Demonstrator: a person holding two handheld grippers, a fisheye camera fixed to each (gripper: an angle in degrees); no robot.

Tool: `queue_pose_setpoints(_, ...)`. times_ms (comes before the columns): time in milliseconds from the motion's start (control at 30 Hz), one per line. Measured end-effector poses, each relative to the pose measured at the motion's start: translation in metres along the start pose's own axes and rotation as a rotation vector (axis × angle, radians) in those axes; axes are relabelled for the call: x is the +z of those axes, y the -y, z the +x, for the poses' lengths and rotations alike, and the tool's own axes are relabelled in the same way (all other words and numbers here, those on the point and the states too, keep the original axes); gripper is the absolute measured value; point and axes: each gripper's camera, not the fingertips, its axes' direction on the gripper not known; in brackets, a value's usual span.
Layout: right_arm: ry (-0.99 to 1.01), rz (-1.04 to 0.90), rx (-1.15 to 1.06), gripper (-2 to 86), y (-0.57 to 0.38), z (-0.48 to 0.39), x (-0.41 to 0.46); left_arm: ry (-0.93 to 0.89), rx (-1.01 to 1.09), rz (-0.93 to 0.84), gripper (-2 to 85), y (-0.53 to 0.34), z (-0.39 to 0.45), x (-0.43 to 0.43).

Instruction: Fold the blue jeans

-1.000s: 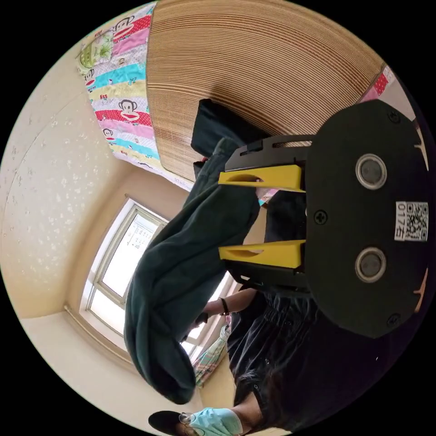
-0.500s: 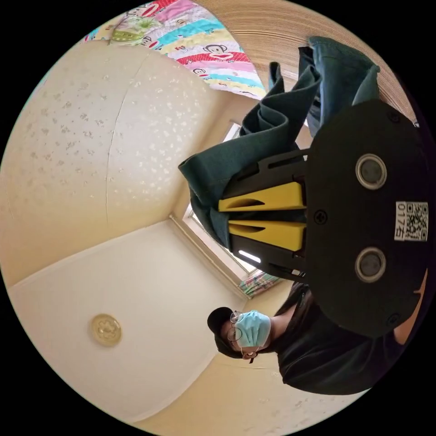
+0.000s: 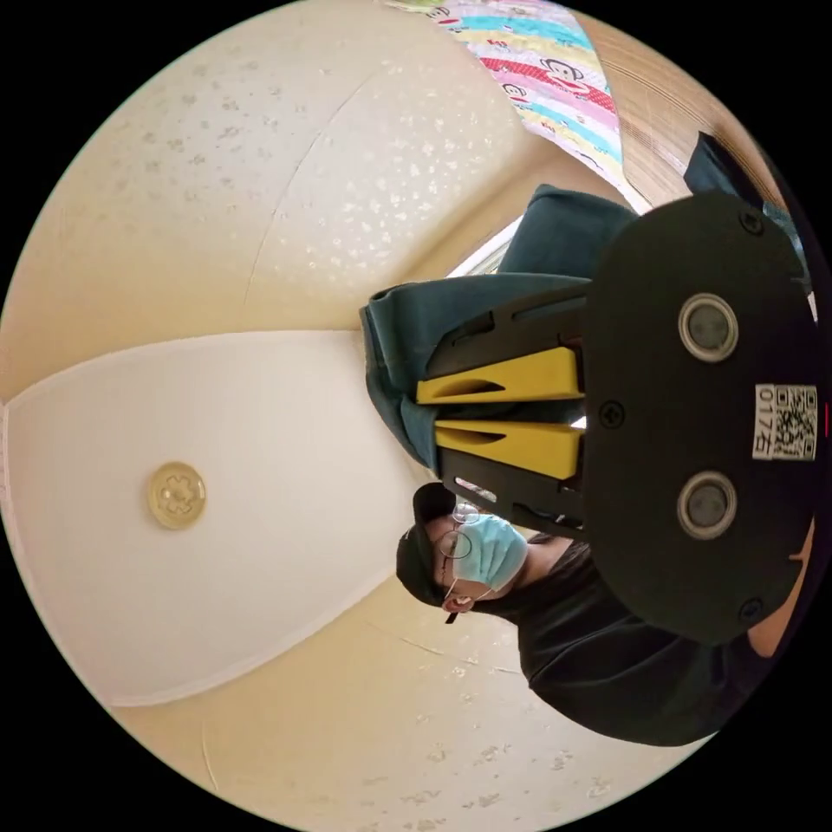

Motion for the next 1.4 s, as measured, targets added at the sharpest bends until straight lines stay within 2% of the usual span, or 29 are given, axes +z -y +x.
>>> queue_pose_setpoints(67,-0.190,0.069,-0.025,4.8,0.014,-0.004,-0.039,0.002,0.003,-0.005,4.3,0.011,-0.001,0.003)
queue_pose_setpoints(133,-0.556,0.181,-0.076,4.8,0.026,-0.011,-0.104,0.016,-0.006,0.010,5.0,0.016,-0.004,0.002)
queue_pose_setpoints(167,-0.663,0.200,-0.089,4.8,0.028,-0.014,-0.120,0.013,-0.010,0.029,5.1,0.017,-0.008,0.002)
queue_pose_setpoints(200,-0.878,0.196,-0.129,4.8,0.031,-0.020,-0.148,0.007,-0.014,0.039,5.0,0.017,-0.010,0.001)
queue_pose_setpoints(233,-1.087,0.170,-0.122,4.8,0.032,-0.023,-0.172,-0.012,-0.025,0.057,4.8,0.017,-0.016,0.001)
queue_pose_setpoints(267,-1.201,0.145,-0.107,4.8,0.032,-0.023,-0.182,-0.032,-0.040,0.072,4.4,0.017,-0.021,0.002)
queue_pose_setpoints(333,-1.736,0.000,-0.002,5.0,0.024,-0.009,-0.208,-0.042,-0.069,0.087,4.2,0.016,-0.029,0.003)
queue_pose_setpoints(367,-1.870,-0.031,0.041,5.1,0.020,-0.002,-0.214,-0.034,-0.088,0.092,4.1,0.015,-0.033,0.004)
queue_pose_setpoints(400,-2.087,-0.105,0.140,5.2,0.012,0.017,-0.226,-0.027,-0.098,0.096,4.1,0.015,-0.035,0.004)
queue_pose_setpoints(433,-2.196,-0.176,0.211,5.5,0.003,0.037,-0.235,-0.011,-0.116,0.107,4.0,0.014,-0.037,0.005)
queue_pose_setpoints(467,-2.205,-0.205,0.227,5.6,-0.003,0.048,-0.237,0.003,-0.133,0.121,4.0,0.012,-0.037,0.005)
queue_pose_setpoints(567,-1.945,-0.405,0.319,6.5,-0.042,0.124,-0.227,0.032,-0.175,0.157,3.8,0.007,-0.035,0.006)
queue_pose_setpoints(633,-1.618,-0.665,0.509,8.1,-0.100,0.223,-0.198,0.056,-0.204,0.178,3.8,0.002,-0.035,0.008)
queue_pose_setpoints(667,-1.532,-0.734,0.546,8.7,-0.118,0.247,-0.185,0.071,-0.225,0.190,3.8,-0.001,-0.035,0.010)
queue_pose_setpoints(733,-1.190,-1.052,0.615,11.4,-0.200,0.329,-0.113,0.089,-0.263,0.211,3.8,-0.005,-0.036,0.012)
queue_pose_setpoints(833,-0.929,-1.383,0.580,14.3,-0.295,0.388,-0.023,0.096,-0.296,0.236,3.8,-0.010,-0.033,0.017)
queue_pose_setpoints(900,-0.839,-1.495,0.624,14.8,-0.343,0.418,0.009,0.119,-0.298,0.250,3.8,-0.013,-0.027,0.020)
queue_pose_setpoints(1033,-0.876,-1.812,0.765,12.9,-0.429,0.467,0.018,0.196,-0.323,0.304,3.9,-0.027,-0.017,0.017)
queue_pose_setpoints(1067,-0.882,-1.827,0.784,12.1,-0.432,0.469,0.017,0.198,-0.329,0.327,3.9,-0.033,-0.016,0.014)
queue_pose_setpoints(1133,-0.773,-1.765,0.761,5.3,-0.407,0.452,0.028,0.177,-0.328,0.366,3.9,-0.042,-0.014,0.007)
queue_pose_setpoints(1200,-0.649,-1.695,0.725,4.2,-0.367,0.427,0.035,0.163,-0.297,0.404,3.7,-0.050,-0.010,-0.001)
queue_pose_setpoints(1367,-0.212,-1.292,0.618,3.1,-0.203,0.323,0.037,0.277,-0.291,0.366,3.6,-0.061,-0.015,-0.023)
queue_pose_setpoints(1400,-0.074,-1.183,0.548,3.0,-0.158,0.289,0.039,0.285,-0.288,0.354,3.8,-0.060,-0.017,-0.024)
